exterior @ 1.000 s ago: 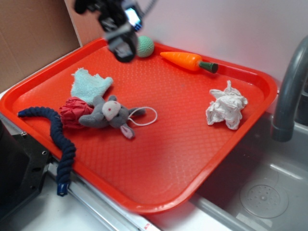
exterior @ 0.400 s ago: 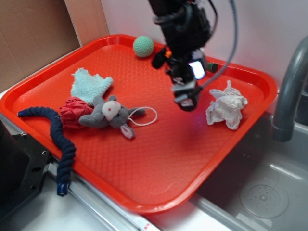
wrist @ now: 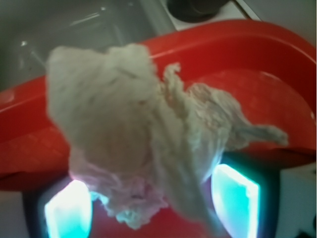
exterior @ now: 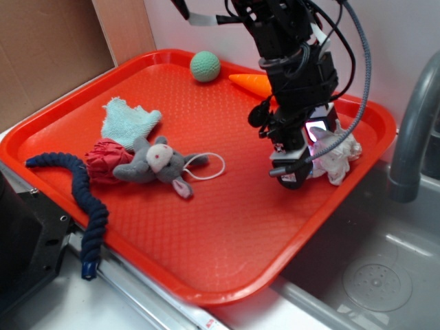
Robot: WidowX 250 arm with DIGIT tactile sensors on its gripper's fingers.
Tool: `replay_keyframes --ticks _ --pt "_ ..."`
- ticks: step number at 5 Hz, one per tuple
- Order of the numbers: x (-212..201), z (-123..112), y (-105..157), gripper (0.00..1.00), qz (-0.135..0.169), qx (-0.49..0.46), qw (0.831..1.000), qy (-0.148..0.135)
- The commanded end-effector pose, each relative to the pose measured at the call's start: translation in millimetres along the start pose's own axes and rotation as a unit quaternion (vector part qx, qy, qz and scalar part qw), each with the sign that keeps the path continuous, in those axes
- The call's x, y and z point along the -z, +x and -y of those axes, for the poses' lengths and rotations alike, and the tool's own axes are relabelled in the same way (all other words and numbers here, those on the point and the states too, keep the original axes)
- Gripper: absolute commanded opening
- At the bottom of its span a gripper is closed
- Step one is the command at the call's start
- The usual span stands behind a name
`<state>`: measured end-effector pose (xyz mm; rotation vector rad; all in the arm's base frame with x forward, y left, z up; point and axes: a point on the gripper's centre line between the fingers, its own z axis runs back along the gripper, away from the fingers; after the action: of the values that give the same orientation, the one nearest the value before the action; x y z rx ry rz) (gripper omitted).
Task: Grab the white paper.
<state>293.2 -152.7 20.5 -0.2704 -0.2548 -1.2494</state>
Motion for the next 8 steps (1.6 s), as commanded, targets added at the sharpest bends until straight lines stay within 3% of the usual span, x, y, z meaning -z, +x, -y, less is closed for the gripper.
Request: replay_keyframes --ticks 1,4,5,6,7,8 --pt "-3 17 12 0.00 0.021 0.031 0.999 0.007" --pt "0 13 8 0.00 0.003 -0.030 1.000 -0.001" --pt "-20 3 -1 0.00 -0.076 -0.155 0.985 0.020" --pt "-68 1 -24 0.00 -0.083 -0.274 0.957 0.050" --pt "-113 16 -46 0.00 -0.095 -0.387 0.913 0.088" --pt "-158 41 -76 0.00 -0.081 -0.500 0.857 0.092"
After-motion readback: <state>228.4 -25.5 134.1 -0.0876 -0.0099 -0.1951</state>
